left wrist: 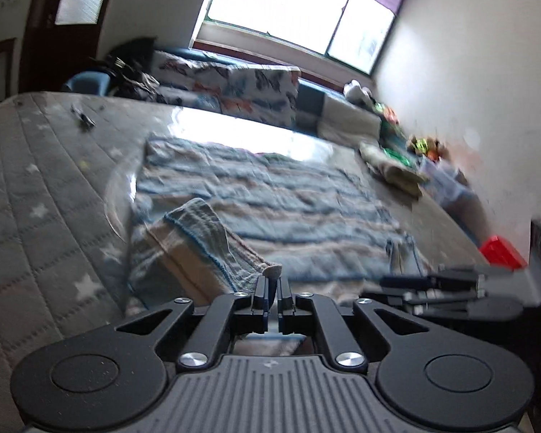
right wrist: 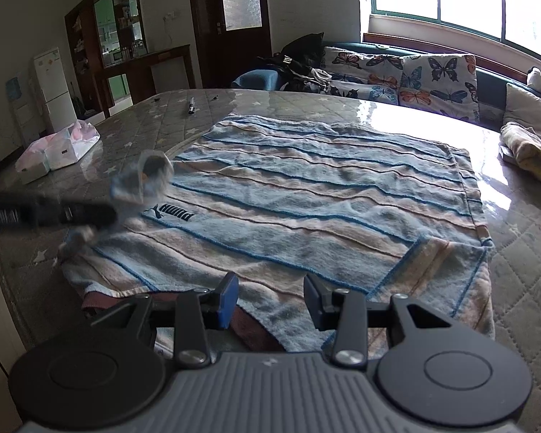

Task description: Fold clothes

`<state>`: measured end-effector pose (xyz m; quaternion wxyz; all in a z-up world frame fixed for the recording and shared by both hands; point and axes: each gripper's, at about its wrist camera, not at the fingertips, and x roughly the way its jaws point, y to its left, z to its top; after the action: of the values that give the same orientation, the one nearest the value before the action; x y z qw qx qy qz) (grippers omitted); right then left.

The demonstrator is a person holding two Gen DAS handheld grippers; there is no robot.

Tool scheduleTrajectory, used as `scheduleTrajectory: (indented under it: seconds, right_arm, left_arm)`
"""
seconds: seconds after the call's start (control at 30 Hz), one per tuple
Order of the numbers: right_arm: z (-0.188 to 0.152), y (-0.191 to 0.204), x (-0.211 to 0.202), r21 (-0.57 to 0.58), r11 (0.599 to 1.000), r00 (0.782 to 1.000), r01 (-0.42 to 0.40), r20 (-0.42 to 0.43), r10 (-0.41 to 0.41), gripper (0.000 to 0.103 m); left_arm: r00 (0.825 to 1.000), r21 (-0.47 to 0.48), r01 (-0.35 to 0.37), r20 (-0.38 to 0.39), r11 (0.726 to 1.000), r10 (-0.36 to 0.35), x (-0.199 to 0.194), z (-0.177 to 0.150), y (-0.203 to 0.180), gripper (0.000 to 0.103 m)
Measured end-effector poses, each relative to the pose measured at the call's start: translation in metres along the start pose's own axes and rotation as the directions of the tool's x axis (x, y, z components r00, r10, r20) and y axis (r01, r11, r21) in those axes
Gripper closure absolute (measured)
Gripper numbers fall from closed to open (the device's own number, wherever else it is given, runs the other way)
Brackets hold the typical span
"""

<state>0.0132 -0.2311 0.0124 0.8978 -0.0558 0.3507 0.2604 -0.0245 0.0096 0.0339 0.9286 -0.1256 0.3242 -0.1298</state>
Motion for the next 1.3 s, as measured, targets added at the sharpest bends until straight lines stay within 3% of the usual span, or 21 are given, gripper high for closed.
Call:
scheduleTrajectory:
  seconds: [0.23, 0.33, 0.5, 0.67, 0.83, 0.93, 1.1, 1.2, 1.23, 1.3]
  right_arm:
    - [0.012, 0.006, 0.008, -0.012, 1.0, 1.0, -0.028, 0.004, 0.028, 0.063]
    - [0.018, 0.013, 0.013, -0.026, 0.998, 0.999, -0.05, 0.004, 0.05, 0.063]
    - [0.027, 0.028, 0.025, -0.056, 0.993, 0.994, -0.107, -0.003, 0.107, 0.063]
    - [0.03, 0.046, 0.037, -0.084, 0.982, 0.986, -0.166, -0.03, 0.164, 0.063]
    - [0.03, 0.062, 0.044, -0.102, 0.968, 0.973, -0.228, -0.055, 0.224, 0.066]
    - [0.028, 0.068, 0.046, -0.107, 0.96, 0.965, -0.257, -0.076, 0.25, 0.073]
    - [0.023, 0.069, 0.054, -0.094, 0.958, 0.96, -0.27, -0.103, 0.26, 0.074]
    - [0.022, 0.069, 0.056, -0.084, 0.96, 0.961, -0.266, -0.101, 0.258, 0.082]
    - [0.022, 0.069, 0.056, -0.084, 0.96, 0.961, -0.266, -0.099, 0.257, 0.091]
    - [0.021, 0.069, 0.054, -0.081, 0.959, 0.96, -0.271, -0.098, 0.263, 0.095]
  left_arm:
    - [1.0, 0.031, 0.024, 0.011, 0.999, -0.025, -0.009, 0.005, 0.012, 0.09]
    - [0.999, 0.033, -0.034, 0.031, 0.999, 0.033, -0.011, 0.01, 0.022, 0.09]
    - [0.99, -0.003, -0.14, -0.019, 0.99, 0.14, 0.001, 0.008, 0.053, 0.09]
    - [0.987, 0.036, -0.14, -0.074, 0.99, 0.142, 0.013, -0.006, 0.057, 0.089]
    - [0.987, 0.035, -0.149, -0.056, 0.988, 0.151, 0.013, 0.003, 0.059, 0.086]
    - [0.987, 0.035, -0.154, -0.046, 0.987, 0.156, 0.013, 0.008, 0.06, 0.086]
    - [0.985, 0.039, -0.166, -0.03, 0.985, 0.167, 0.015, 0.017, 0.061, 0.086]
    - [0.984, 0.051, -0.178, -0.022, 0.983, 0.18, 0.02, 0.022, 0.063, 0.086]
    - [0.983, 0.052, -0.182, -0.016, 0.982, 0.183, 0.021, 0.024, 0.064, 0.086]
    - [0.982, 0.056, -0.19, -0.01, 0.98, 0.191, 0.026, 0.029, 0.065, 0.086]
